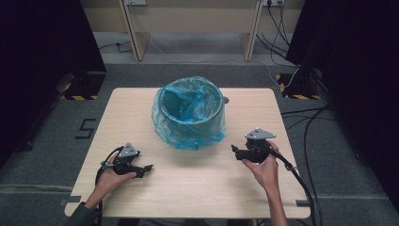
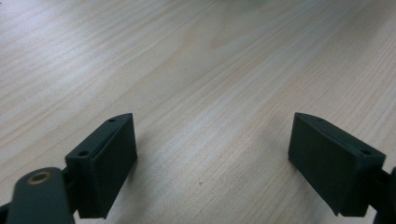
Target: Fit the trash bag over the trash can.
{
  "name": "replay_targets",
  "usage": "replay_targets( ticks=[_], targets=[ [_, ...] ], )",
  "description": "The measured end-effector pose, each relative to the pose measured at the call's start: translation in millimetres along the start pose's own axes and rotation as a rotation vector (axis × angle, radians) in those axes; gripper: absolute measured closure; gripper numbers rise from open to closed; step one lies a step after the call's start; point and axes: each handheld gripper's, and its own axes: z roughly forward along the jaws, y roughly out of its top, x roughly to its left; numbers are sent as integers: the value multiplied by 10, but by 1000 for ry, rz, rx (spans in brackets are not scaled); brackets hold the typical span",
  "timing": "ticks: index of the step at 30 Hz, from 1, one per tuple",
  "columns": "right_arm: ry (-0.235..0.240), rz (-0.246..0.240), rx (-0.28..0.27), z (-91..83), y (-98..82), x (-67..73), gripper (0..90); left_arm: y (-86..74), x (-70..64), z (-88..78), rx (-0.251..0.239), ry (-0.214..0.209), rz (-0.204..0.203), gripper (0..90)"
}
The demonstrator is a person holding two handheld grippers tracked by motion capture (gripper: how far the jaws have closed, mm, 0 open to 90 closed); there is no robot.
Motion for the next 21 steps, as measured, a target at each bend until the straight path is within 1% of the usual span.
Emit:
replay_targets(
  ticks=[1,2,6,8,10,11,13,14,15,18,19,21],
  targets=[
    [-2,-5,3,3,-27,12,280,0,0,0,0,0,0,143],
    [2,6,0,6,-82,31,280,0,0,0,0,0,0,143],
    [3,16,-3,16,-210,64,279,0,0,0,0,0,0,143],
    [7,14,24,34,-292,70,278,0,0,0,0,0,0,143],
    [2,21,26,41,-359,75,278,0,0,0,0,0,0,143],
    [9,25,38,48,-403,77,278,0,0,0,0,0,0,144],
    [7,33,52,57,-464,82,278,0,0,0,0,0,0,143],
    [7,33,52,57,-464,82,278,0,0,0,0,0,0,143],
    [13,40,60,71,-517,84,277,0,0,0,0,0,0,143],
    [8,39,75,85,-572,91,269,0,0,0,0,0,0,143],
    [8,45,77,92,-592,97,265,0,0,0,0,0,0,144],
    [10,42,85,104,-617,99,254,0,0,0,0,0,0,143]
  ],
)
